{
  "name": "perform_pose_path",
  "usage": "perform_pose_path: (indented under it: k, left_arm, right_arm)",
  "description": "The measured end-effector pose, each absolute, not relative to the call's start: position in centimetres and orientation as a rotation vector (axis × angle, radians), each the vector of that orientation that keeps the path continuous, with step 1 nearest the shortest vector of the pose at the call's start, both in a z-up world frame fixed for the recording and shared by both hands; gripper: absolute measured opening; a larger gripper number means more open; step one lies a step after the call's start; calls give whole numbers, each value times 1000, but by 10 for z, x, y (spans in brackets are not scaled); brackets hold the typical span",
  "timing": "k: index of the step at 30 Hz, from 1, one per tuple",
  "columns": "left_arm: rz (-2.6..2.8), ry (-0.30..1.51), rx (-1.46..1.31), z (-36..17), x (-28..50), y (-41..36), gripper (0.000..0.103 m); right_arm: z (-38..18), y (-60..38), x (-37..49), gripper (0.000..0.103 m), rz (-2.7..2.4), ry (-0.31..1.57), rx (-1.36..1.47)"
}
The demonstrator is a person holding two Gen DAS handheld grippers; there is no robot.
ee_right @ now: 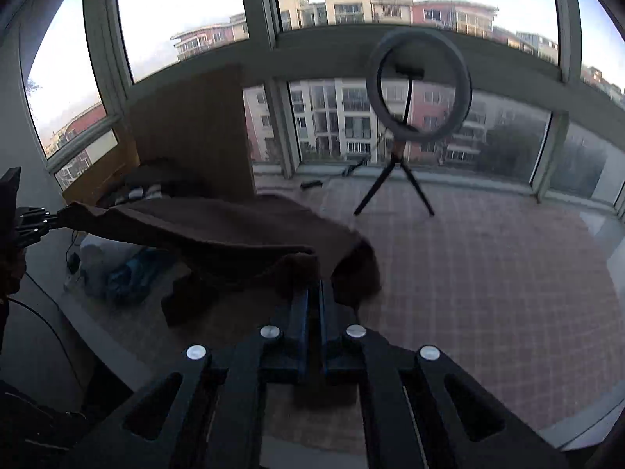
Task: Fold clothes
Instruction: 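Lay the hoodie flat on the cloth and open both grippers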
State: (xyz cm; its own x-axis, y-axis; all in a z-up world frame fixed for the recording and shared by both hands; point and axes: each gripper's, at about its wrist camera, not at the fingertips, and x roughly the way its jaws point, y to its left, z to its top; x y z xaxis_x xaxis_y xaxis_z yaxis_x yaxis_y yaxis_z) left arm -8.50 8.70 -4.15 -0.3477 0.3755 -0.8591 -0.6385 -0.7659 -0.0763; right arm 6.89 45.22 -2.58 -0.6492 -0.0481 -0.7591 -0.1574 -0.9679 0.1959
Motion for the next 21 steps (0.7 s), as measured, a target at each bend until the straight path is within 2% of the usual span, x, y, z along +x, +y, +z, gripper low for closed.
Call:
perform_pose_path:
  k: [2, 3, 5, 8, 9, 11, 13, 15, 17, 21]
  left_arm:
    - [2032, 315, -1449, -110, -73, 87, 4]
    - [1998, 333, -1491, -129, -67, 91, 4]
    - [1940, 392, -1547, -159, -56, 100, 5]
    - [1900, 391, -1603, -163, -50, 100, 10]
    - [1909, 386, -1605, -160, -54, 98, 14]
    - [1937, 377, -1603, -153, -65, 94, 14]
    - [1964, 367, -1599, -146, -75, 89, 12]
    - [1991, 357, -1596, -138, -86, 85, 12]
    - [2018, 347, -1593, -131, -96, 80, 12]
    - [2072, 326, -1585, -116, -117, 71, 12]
  right_arm:
    - [-108, 453, 80, 5, 2649, 554, -1484]
    - [-139, 451, 84, 5, 2589, 572, -1563]
    - [-177, 443, 87, 5, 2502, 504, -1717]
    - [-213, 434, 87, 6, 2375, 384, -1955]
    - [-214, 432, 88, 6, 2359, 347, -2009]
    - [-197, 435, 91, 7, 2410, 342, -2031]
    - [-177, 443, 93, 13, 2471, 362, -2020]
    - [-157, 465, 84, 42, 2516, 387, -1921]
    - [-141, 491, 70, 52, 2548, 390, -1783]
    - [-157, 528, 12, 53, 2505, 286, -1692]
